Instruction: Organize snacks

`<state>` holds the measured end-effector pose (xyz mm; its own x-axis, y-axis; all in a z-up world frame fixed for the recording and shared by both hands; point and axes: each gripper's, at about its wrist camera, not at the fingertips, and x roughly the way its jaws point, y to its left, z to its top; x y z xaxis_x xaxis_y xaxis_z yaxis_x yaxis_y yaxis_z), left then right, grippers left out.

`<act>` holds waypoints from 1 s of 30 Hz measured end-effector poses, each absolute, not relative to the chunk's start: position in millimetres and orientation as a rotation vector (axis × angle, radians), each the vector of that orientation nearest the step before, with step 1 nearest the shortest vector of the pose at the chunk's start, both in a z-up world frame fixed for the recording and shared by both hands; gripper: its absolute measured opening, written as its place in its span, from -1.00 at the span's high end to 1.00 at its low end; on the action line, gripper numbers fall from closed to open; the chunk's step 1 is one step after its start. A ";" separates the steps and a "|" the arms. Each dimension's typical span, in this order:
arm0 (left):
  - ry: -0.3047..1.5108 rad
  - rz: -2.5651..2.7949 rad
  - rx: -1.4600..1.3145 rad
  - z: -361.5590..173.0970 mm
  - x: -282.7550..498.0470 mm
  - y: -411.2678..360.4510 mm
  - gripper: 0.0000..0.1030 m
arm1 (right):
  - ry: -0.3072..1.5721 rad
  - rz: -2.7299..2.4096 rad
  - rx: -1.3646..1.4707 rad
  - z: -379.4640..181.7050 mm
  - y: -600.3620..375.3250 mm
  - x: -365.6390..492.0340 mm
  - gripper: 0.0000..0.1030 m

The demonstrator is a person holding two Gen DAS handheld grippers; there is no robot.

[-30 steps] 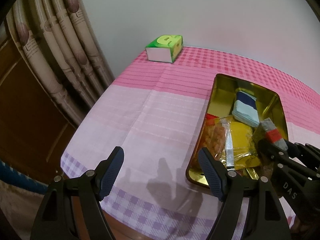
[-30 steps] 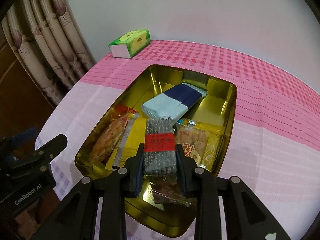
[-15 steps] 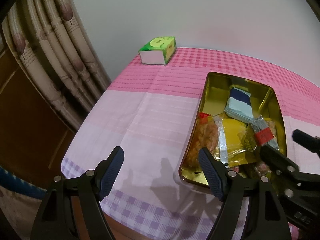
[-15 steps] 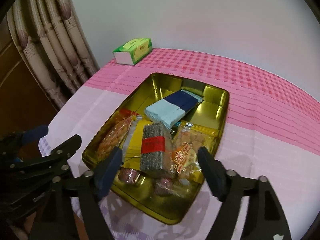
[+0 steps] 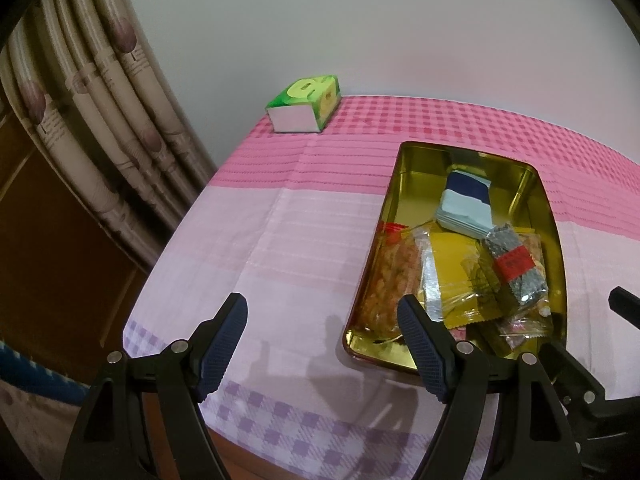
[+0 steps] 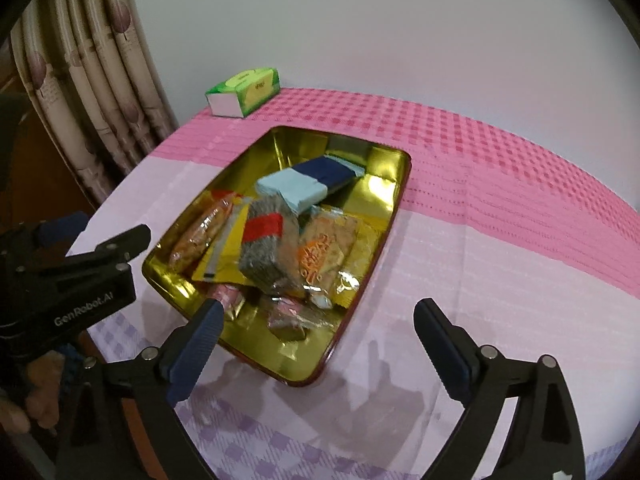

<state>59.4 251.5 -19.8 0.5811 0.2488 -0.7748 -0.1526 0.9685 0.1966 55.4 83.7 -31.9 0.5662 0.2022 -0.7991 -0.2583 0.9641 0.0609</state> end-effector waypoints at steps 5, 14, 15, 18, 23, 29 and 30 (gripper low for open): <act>0.922 0.232 0.116 -20.3 58.7 251.2 -0.51 | 0.936 0.282 -0.075 -33.4 83.8 54.0 -0.84; 0.922 0.232 0.118 -20.5 58.5 250.7 -0.52 | 0.953 0.296 -0.093 -38.2 90.4 50.7 -0.84; 0.922 0.232 0.118 -20.6 58.6 250.7 -0.52 | 0.955 0.297 -0.094 -38.8 90.8 51.0 -0.84; 0.923 0.231 0.119 -21.0 58.5 250.5 -0.52 | 0.960 0.297 -0.095 -39.6 91.2 51.0 -0.84; 0.923 0.231 0.121 -21.5 59.0 249.8 -0.52 | 0.961 0.297 -0.094 -39.7 91.6 51.4 -0.84; 0.923 0.230 0.121 -21.4 58.7 249.6 -0.52 | 0.977 0.298 -0.091 -42.6 92.1 52.5 -0.84; 0.923 0.230 0.121 -21.7 58.8 249.6 -0.52 | 0.977 0.299 -0.092 -42.8 92.3 52.5 -0.84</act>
